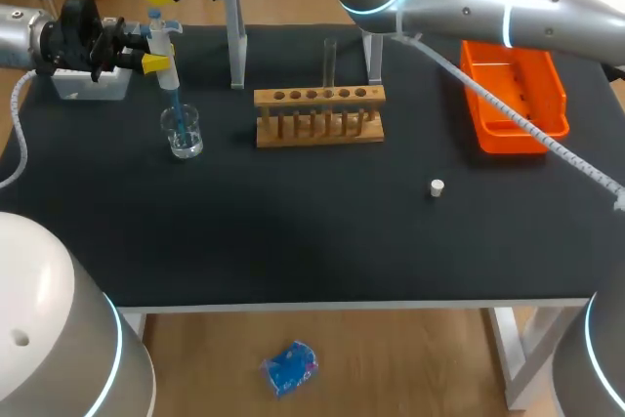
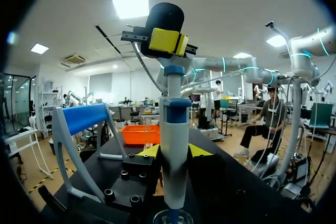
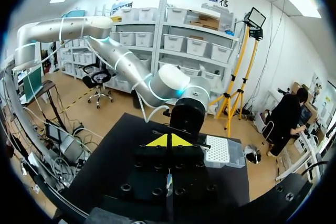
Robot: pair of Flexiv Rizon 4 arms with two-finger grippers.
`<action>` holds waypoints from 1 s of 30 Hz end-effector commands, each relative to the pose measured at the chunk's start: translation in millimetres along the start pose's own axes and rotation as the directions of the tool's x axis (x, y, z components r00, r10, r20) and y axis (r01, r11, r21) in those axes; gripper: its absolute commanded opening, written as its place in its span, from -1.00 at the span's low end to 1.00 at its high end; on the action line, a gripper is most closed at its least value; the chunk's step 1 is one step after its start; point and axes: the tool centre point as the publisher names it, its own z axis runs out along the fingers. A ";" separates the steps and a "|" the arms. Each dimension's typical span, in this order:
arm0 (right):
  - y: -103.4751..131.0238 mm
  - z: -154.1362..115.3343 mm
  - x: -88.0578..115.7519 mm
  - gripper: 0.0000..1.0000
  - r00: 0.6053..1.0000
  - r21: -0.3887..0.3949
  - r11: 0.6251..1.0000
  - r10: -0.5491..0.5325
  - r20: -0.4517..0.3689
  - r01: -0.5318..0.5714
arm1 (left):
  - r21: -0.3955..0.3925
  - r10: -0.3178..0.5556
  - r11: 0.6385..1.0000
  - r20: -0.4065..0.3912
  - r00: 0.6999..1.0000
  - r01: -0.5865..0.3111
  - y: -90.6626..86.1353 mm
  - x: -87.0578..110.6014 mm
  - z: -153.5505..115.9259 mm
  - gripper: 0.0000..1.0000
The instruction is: Invert the test tube, pick up the pipette, mount the tip to pipette, aspirate from beaker and dispense into the tube, eject the tip, return the pipette, and cap with the stopper.
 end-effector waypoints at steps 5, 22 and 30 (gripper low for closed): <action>0.8 -0.4 -1.6 -1.00 1.000 0.005 1.000 0.000 -0.004 0.000 | -0.001 0.001 1.000 0.003 1.000 -0.001 -0.4 1.0 0.9 -1.00; -11.2 10.4 -0.6 -1.00 0.999 -0.017 0.999 0.033 -0.028 -0.033 | -0.001 0.001 1.000 0.003 1.000 -0.001 -0.4 1.0 0.9 -1.00; -13.2 10.8 -1.3 -1.00 0.999 -0.018 0.999 0.044 -0.027 -0.045 | -0.001 0.001 1.000 0.003 1.000 -0.001 -0.4 1.0 0.9 -1.00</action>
